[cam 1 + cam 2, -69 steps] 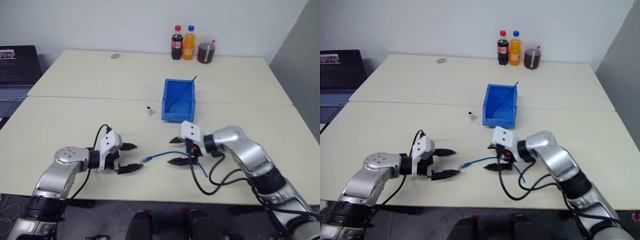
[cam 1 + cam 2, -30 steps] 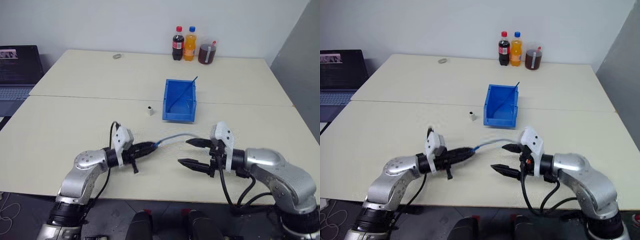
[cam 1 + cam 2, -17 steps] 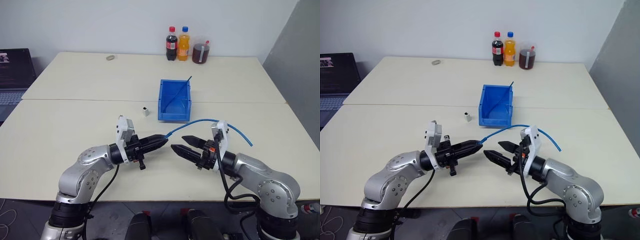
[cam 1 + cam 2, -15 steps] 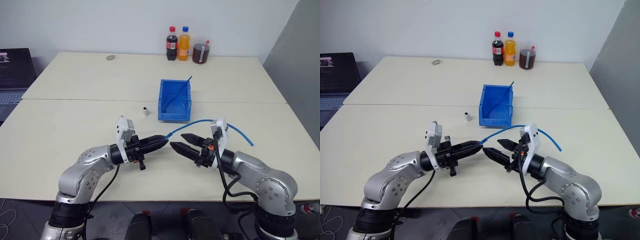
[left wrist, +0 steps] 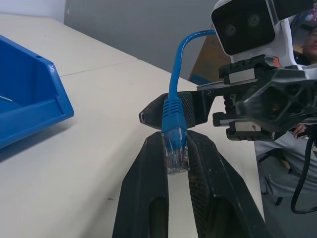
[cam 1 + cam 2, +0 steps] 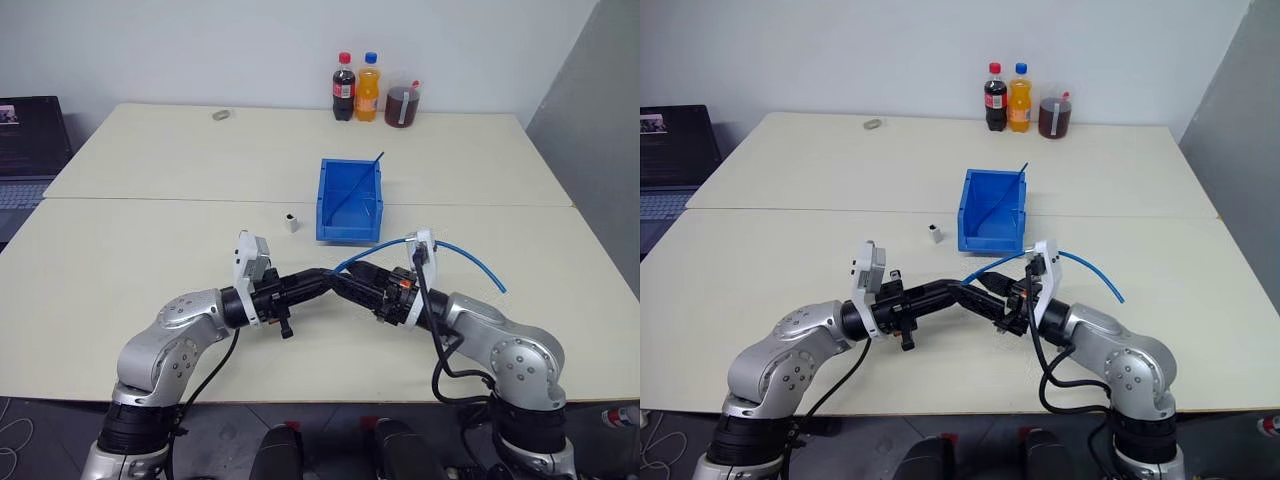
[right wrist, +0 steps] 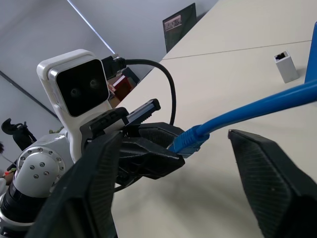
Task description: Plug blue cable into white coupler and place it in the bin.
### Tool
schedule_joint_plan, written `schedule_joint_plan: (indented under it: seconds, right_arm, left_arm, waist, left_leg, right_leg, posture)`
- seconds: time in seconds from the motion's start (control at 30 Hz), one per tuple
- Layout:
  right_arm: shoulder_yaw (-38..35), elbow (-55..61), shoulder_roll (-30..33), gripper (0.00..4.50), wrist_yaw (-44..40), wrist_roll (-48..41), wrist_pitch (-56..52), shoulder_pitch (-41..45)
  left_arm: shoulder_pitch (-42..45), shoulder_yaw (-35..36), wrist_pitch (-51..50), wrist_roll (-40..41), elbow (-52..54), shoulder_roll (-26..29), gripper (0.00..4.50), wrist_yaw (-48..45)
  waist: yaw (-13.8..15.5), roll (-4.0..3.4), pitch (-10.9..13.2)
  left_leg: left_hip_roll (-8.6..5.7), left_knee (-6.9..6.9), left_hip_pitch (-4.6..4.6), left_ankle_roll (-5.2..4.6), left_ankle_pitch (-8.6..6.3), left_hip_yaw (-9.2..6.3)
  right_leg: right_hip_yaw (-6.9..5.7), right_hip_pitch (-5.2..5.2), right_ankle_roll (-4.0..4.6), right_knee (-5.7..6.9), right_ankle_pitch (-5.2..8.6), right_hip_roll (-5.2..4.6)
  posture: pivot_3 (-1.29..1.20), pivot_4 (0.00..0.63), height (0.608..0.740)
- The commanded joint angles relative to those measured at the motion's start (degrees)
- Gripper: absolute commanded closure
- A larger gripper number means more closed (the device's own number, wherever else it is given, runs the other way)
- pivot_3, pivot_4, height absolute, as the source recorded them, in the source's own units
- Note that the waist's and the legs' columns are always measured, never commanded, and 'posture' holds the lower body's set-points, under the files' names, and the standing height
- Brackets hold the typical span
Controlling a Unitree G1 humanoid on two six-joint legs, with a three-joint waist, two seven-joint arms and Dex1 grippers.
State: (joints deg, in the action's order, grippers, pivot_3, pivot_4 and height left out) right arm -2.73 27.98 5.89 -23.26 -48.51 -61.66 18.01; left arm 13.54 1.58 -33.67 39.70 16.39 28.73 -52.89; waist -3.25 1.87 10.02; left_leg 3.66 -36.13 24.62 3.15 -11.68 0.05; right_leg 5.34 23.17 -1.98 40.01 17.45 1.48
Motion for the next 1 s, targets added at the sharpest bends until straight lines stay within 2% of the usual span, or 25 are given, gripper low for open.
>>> schedule_joint_plan:
  seconds: [0.03,0.4,0.63,0.7,0.9,0.97,1.0]
  right_arm:
    - [0.23,0.35,-0.33,2.01,0.02,-2.12,1.57,1.17]
    - [1.54,-0.35,1.30,4.39,-1.40,-3.04,1.99,1.17]
    - [1.82,-1.06,1.96,4.43,-1.68,-3.67,2.51,1.60]
    - [1.89,-1.19,2.17,4.44,-1.71,-3.83,2.65,1.68]
    - [2.11,-1.59,2.77,4.45,-1.53,-3.93,3.63,1.84]
    - [2.00,-1.66,2.99,4.45,-1.51,-3.68,4.03,1.90]
    - [1.87,-1.75,3.22,4.45,-1.60,-3.47,4.32,1.95]
  left_arm:
    - [0.43,0.02,0.29,0.83,2.74,-0.07,4.25,0.21]
    - [0.22,0.41,0.14,0.74,2.62,-0.73,4.25,1.82]
    - [-0.14,-0.78,1.03,-1.02,1.62,0.52,4.25,0.24]
    - [-0.67,-1.13,1.04,-1.38,1.55,1.39,3.54,-0.86]
    - [-2.27,-1.40,2.96,-3.19,1.29,2.86,2.29,-2.70]
    - [-3.46,-0.75,3.36,-3.20,1.71,3.55,1.69,-3.17]
    - [-4.48,-0.02,3.47,-3.17,2.08,4.15,1.65,-3.32]
  waist:
    - [0.00,0.00,0.00]
    - [0.00,0.00,0.00]
    - [0.00,0.00,0.00]
    - [0.00,0.00,0.00]
    - [-0.01,0.00,0.01]
    - [-0.01,0.00,0.01]
    - [-0.02,0.00,0.00]
  left_leg:
    - [0.00,0.00,0.00,0.00,0.00,0.00]
    - [0.00,0.00,0.00,0.00,0.00,0.00]
    - [0.00,0.01,0.00,0.00,0.00,0.00]
    - [0.00,0.01,0.00,0.00,0.00,0.00]
    - [0.00,0.02,0.01,0.00,0.00,0.02]
    - [0.00,0.02,0.01,0.00,0.00,0.02]
    - [0.00,0.03,0.01,0.00,0.00,0.02]
  right_leg:
    - [-0.01,0.00,0.00,0.00,0.00,0.00]
    - [0.01,0.00,0.00,-0.01,0.00,0.00]
    - [0.01,0.01,0.00,-0.01,0.00,0.00]
    - [0.01,0.01,0.00,-0.01,0.00,0.00]
    - [0.02,0.02,0.00,-0.02,0.00,0.00]
    - [0.01,0.02,0.00,-0.02,0.00,0.00]
    - [0.01,0.02,0.00,-0.03,0.01,0.00]
  posture:
    - [0.00,0.150,0.740]
    - [0.00,0.150,0.740]
    - [0.00,0.150,0.740]
    - [0.00,0.150,0.740]
    - [0.00,0.150,0.740]
    - [0.00,0.150,0.740]
    - [0.00,0.150,0.740]
